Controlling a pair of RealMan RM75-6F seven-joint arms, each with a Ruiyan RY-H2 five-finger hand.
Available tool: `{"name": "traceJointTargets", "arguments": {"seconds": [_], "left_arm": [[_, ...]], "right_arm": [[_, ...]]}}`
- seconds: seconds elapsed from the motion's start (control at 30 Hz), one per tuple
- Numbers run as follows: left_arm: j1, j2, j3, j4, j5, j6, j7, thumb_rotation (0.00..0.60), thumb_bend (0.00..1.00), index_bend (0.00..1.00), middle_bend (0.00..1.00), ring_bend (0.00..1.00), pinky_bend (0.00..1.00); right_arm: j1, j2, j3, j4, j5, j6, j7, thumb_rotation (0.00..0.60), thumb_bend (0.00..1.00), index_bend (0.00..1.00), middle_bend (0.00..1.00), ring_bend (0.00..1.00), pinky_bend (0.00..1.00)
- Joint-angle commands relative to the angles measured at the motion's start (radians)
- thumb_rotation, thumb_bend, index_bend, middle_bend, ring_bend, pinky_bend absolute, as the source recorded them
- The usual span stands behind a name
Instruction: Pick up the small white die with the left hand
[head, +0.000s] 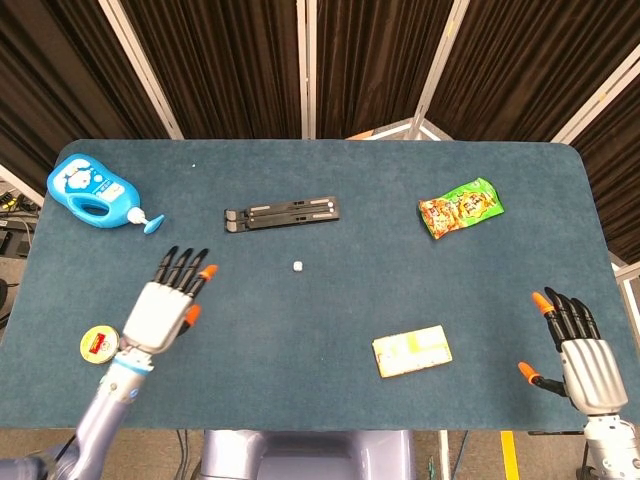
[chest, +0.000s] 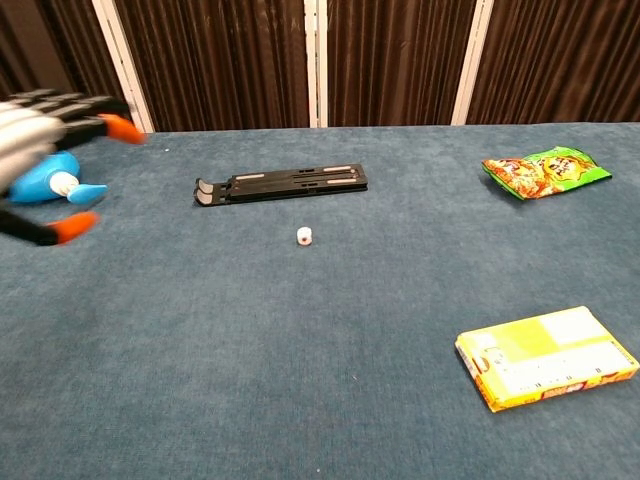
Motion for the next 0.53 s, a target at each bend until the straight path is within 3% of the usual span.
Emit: {"name": "traceJointTargets", "arguments": {"seconds": [0.03,0.17,0.3,0.53], "left_arm": [[0.088,0.046,0.048,0.016,0.041,0.088,-0.069,0.600,0.34,0.13,0.00,0.00,0.00],[0.174,0.087,0.081,0.006,0.058,0.167,-0.101,0.600,0.26,0.09,0.00,0.00,0.00],[0.246,0.130,0.114,0.018,0.074,0.217,-0.139,0.600,0.24,0.01,0.00,0.00,0.00],[0.290,0.169,0.100,0.026,0.056,0.217,-0.191,0.600,0.23,0.00,0.00,0.00,0.00]], "right_arm": [[0.000,-0.004,-0.001,0.004,-0.002,0.001,-0.009,0.600,0.08,0.00,0.00,0.00,0.00],[0.003,-0.005,-0.004,0.011,-0.012,-0.002,-0.038,0.600,0.08,0.00,0.00,0.00,0.00],[0.004,-0.008,-0.006,0.008,-0.023,0.003,-0.048,0.600,0.08,0.00,0.00,0.00,0.00],[0.009,-0.016,-0.008,0.009,-0.032,-0.001,-0.074,0.600,0.08,0.00,0.00,0.00,0.00]]}}
